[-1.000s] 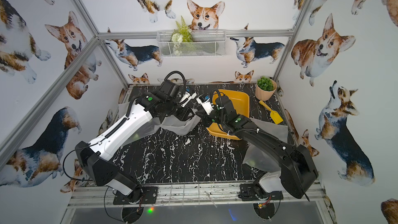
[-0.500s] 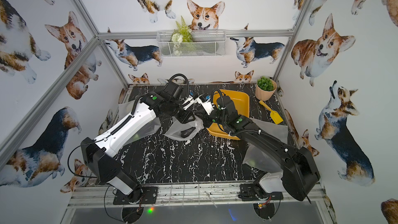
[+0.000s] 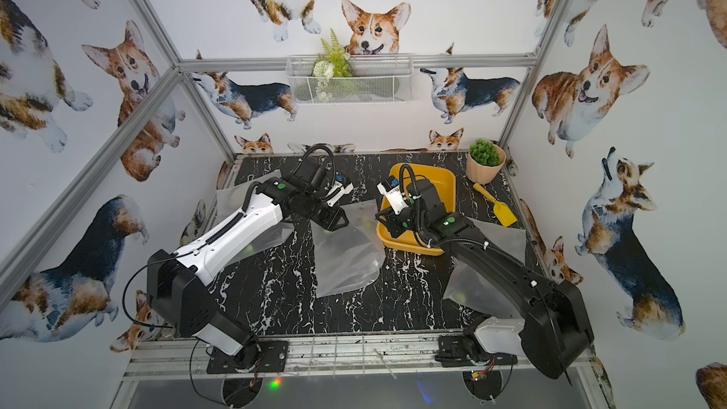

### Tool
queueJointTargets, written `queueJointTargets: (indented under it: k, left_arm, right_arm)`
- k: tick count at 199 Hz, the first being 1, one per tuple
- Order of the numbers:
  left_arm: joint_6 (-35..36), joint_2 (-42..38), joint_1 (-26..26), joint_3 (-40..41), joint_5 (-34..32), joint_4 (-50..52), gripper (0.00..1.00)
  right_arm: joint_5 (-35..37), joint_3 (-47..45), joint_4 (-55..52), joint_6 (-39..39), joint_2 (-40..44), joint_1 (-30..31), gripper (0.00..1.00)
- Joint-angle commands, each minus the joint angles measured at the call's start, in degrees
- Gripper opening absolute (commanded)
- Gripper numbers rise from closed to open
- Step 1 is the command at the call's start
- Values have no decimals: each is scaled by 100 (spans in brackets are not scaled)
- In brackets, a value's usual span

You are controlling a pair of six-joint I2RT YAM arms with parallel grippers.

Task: Place the eggplant in a zip-top bag and seal the zipper
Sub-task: Adjust the zipper food storage bag at the center of the board.

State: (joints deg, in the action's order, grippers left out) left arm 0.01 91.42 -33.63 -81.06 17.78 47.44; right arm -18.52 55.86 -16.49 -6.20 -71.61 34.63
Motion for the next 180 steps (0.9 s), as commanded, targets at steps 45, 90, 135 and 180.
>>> queueJointTargets:
  k: [45,90,135,180]
  left_arm:
    - [-1995,-995,-253,2141,-913,-1447,39]
    - [-2058,-1051,-276,2950,-990,-1914,35]
    - [-2127,-831,-276,3166,-853,-2300,30]
    - [-2110,-761,-267,3508,-785,-2411,27]
  right_arm:
    - [407,-1049,-1267,-2843,1270,805,18]
    - [982,-1375,-236,-3318,962,1588,16]
    - [1448,-1169,118,-3067,215,1617,15]
    - [1319,-1044,194,-3001,-240,1625,14]
